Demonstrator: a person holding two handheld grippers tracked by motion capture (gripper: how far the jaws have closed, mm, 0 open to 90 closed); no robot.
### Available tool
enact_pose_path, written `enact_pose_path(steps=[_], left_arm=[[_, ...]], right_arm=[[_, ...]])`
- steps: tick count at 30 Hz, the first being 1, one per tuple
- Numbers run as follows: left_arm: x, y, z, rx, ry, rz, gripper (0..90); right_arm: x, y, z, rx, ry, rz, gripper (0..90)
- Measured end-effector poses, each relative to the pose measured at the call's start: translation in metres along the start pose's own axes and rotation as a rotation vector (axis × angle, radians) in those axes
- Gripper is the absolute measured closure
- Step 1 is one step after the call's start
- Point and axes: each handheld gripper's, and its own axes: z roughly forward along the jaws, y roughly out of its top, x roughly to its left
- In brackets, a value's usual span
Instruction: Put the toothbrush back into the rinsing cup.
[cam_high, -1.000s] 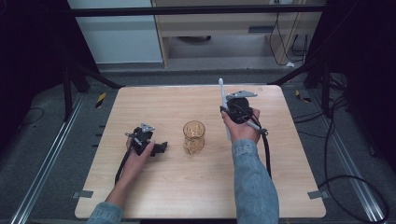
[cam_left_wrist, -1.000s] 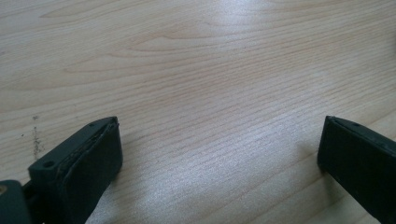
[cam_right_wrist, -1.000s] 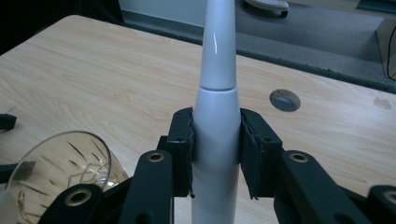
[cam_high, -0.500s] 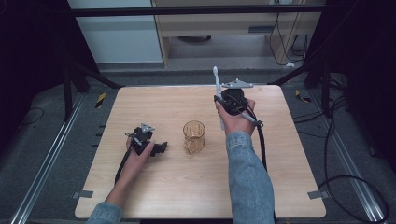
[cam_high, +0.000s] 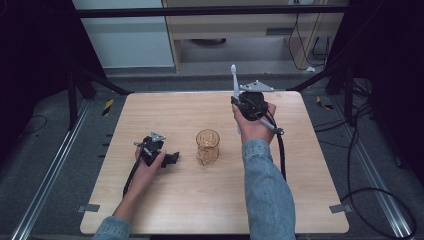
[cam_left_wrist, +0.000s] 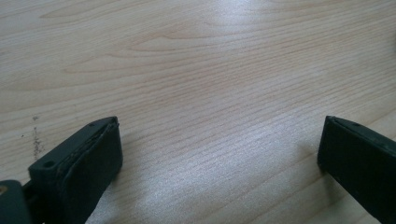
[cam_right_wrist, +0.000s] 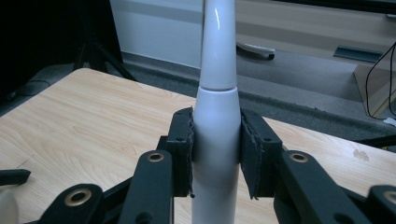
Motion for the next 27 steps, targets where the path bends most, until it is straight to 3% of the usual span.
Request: enact_pose_path(steps=[27], left_arm=[[0.0, 0.0, 0.0, -0.001, 0.0, 0.0, 0.0]], right_arm=[[0.027, 0.02, -0.003, -0.075, 0.058, -0.01, 67.3]])
